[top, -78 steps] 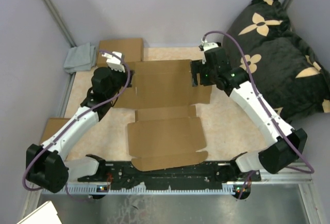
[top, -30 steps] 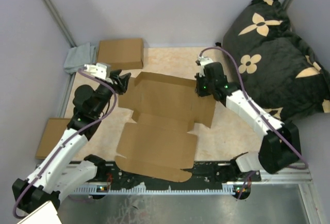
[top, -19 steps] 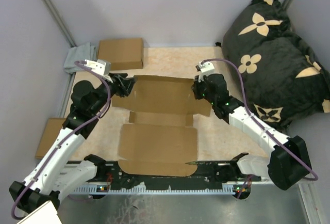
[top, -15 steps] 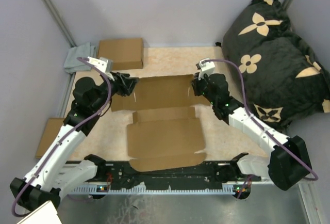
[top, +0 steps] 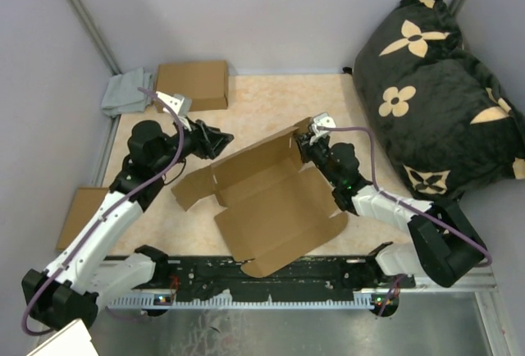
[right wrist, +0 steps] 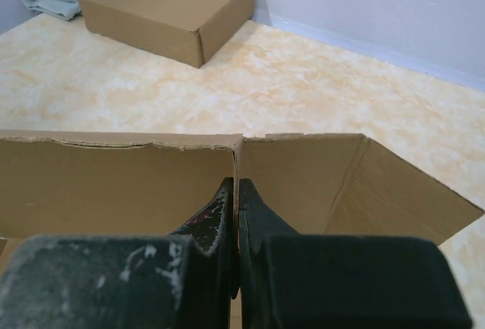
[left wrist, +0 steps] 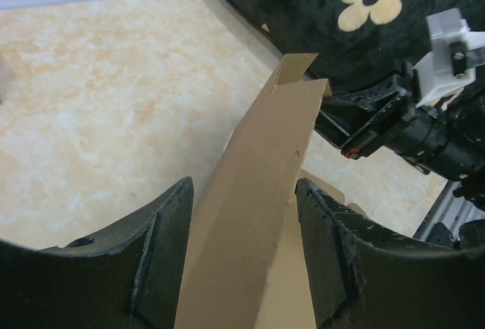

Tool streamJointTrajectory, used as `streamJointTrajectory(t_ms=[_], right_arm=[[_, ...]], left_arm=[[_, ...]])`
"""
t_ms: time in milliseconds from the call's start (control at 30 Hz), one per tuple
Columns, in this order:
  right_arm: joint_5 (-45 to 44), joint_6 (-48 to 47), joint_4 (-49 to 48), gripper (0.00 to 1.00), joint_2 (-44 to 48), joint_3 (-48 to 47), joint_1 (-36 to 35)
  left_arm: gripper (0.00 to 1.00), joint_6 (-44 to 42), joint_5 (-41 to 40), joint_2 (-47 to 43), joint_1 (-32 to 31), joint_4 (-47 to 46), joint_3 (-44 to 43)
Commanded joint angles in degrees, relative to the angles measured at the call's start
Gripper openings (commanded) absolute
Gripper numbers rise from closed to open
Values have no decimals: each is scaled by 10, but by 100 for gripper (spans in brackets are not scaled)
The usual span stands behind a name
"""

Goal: Fold the paper box

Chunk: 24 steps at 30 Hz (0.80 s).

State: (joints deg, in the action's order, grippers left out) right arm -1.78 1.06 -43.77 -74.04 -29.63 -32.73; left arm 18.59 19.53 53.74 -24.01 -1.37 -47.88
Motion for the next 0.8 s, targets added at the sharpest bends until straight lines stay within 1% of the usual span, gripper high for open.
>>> streamJointTrajectory(t_ms=[0,100,233,500,667,767], right_arm=[[-16,-3,-14,0,8,-28,-14],[-15,-6,3,0,14,-35,-14],[-11,-8,44,0,17,-50,-14],[1,-6,166,8,6,-111,-14],[6,4,231,16,9,-132,-14],[9,11,254,22,15,-136,-14]], left_arm=[[63,-7,25,49,-2,16,-25],[63,-17,2,103,-2,64,-56],[62,-19,5,137,-4,73,-70],[62,-34,5,137,-12,72,-65],[62,-46,-3,126,-16,81,-56],[62,-53,-8,121,-18,85,-54]])
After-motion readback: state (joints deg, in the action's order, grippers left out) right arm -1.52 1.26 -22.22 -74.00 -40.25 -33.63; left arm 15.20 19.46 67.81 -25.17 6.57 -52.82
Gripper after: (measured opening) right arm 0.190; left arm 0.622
